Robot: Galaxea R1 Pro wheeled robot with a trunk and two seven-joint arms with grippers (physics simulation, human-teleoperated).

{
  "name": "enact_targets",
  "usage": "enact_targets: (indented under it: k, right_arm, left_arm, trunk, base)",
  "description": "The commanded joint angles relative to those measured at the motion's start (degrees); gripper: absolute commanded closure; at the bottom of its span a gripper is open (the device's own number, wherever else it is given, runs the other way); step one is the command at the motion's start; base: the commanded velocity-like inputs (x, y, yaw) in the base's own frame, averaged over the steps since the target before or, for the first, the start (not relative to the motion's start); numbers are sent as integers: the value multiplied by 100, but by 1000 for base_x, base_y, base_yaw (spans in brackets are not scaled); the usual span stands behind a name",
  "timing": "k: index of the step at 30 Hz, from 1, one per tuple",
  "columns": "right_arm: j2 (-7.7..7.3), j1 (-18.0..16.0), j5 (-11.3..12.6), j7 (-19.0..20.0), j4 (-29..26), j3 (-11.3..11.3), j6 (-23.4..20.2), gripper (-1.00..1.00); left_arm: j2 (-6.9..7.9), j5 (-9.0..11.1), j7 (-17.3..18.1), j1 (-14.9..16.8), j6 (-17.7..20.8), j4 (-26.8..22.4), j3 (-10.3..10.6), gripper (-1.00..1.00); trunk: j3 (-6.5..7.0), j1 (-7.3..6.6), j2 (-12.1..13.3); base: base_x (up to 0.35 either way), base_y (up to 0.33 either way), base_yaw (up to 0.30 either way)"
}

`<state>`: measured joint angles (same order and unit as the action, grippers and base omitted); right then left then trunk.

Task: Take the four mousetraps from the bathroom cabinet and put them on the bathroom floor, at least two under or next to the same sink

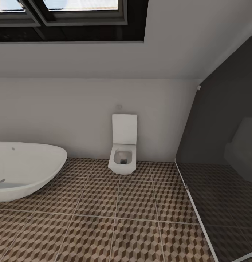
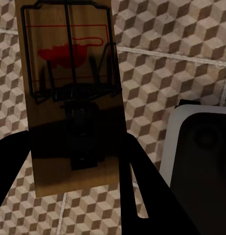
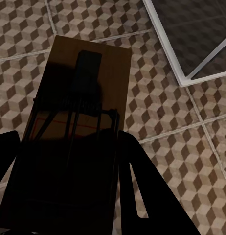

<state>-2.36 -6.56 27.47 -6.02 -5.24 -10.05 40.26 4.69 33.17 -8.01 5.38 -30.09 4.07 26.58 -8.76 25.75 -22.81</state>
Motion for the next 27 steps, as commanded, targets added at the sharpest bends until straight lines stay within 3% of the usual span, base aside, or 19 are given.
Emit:
enact_targets:
  k: [1, 27]
  right_arm:
    - [-1, -3, 13, -49, -2, -50, 9, 100]
    - [-1, -3, 13, -49, 0, -50, 9, 100]
  left_arm:
    - [-3, -13, -34, 7, -20, 14, 40, 100]
    - [-3, -16, -34, 7, -23, 14, 40, 100]
  trunk:
    - [-11, 3, -11]
    - [-11, 3, -11]
  base:
    - [0, 0, 0]
    - [0, 0, 0]
